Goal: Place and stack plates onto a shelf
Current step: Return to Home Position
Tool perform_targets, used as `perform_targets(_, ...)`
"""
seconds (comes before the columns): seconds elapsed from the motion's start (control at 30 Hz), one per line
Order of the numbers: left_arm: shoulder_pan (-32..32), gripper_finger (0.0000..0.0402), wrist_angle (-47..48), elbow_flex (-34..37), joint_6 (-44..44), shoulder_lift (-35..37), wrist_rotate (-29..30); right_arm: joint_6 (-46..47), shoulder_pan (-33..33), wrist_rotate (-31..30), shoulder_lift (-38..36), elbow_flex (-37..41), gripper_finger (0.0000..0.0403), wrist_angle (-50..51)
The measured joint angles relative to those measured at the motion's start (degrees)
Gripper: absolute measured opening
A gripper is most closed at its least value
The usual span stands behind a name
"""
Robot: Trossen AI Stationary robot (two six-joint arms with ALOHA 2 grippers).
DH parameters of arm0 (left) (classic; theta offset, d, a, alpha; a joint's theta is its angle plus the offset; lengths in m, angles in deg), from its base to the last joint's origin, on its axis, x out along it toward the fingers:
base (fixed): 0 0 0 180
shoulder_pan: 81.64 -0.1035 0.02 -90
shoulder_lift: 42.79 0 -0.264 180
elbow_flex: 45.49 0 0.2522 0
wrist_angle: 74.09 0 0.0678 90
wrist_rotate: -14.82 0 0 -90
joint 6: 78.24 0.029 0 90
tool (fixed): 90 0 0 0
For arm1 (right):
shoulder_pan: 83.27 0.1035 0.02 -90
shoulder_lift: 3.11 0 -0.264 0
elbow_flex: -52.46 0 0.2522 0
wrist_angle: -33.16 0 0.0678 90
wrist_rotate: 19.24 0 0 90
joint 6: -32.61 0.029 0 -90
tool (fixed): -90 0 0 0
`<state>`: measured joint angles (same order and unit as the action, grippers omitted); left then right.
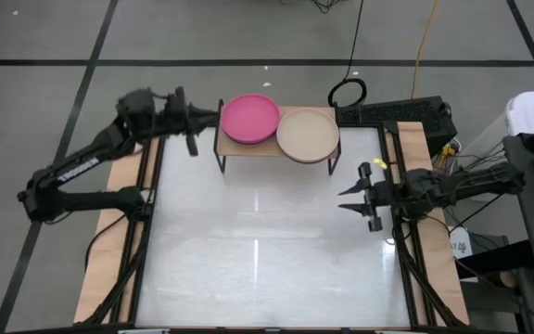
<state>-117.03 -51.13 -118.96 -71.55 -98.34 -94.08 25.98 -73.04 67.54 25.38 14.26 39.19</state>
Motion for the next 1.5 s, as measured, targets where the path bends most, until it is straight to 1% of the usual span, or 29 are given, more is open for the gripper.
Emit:
perform_targets(0.13, 2.44, 0.0009, -9.00, 9.84, -1.72, 5.31, 0.35, -0.43, 0.01, -0.07, -3.87, 0.00, 0.0125, 2.97)
perform_targets(0.3, 5.29, 0.0005, -17.40, 19.28, -4.43, 8.97, 0.46, -1.42, -0.01, -1.49, -7.15, 0.00, 0.0125, 3.39)
perform_targets(0.47, 7.85, 0.0004, -22.90, 26.39, -5.44, 10.28, 0.48, -1.70, 0.01, -1.50, -9.29, 0.00, 0.0125, 6.42)
perform_targets(0.7, 9.39, 0.0004, -29.47, 33.57, -7.28, 11.34, 0.92, -0.12, 0.01, -1.49, -12.55, 0.00, 0.0125, 11.55)
perform_targets(0.8, 9.39, 0.0004, -29.04, 35.75, -7.84, 13.57, 0.41, 0.71, 0.00, -1.49, -14.52, 0.00, 0.0125, 12.70)
perform_targets(0.93, 9.39, 0.0004, -27.57, 37.47, -5.91, 20.57, 0.33, 2.92, 0.01, -1.39, -18.01, 0.00, 0.0125, 15.44)
perform_targets(1.0, 9.39, 0.0004, -26.77, 38.18, -5.28, 24.41, 0.49, 2.97, 0.01, -1.39, -19.92, 0.00, 0.0125, 17.62)
perform_targets(1.17, 9.36, 0.0004, -23.38, 40.38, -3.74, 31.82, 0.74, 2.93, -0.01, -1.46, -24.10, 0.00, 0.0125, 19.43)
perform_targets(1.23, 9.17, 0.0004, -21.34, 41.57, -3.60, 33.89, 0.81, 2.95, 0.01, -1.49, -25.37, 0.00, 0.0125, 20.33)
perform_targets(1.3, 9.07, 0.0004, -21.33, 43.11, -4.29, 35.49, 0.87, 2.96, 0.00, -1.47, -26.45, 0.48, 0.0125, 20.29)
perform_targets(1.4, 9.07, 0.0004, -21.52, 45.67, -5.33, 37.48, 0.88, 2.97, 0.00, -1.49, -28.17, 2.48, 0.0125, 19.70)
perform_targets(1.5, 9.07, 0.0004, -21.33, 48.23, -6.17, 39.03, 0.87, 2.97, 0.01, -1.49, -28.39, 4.88, 0.0125, 18.84)
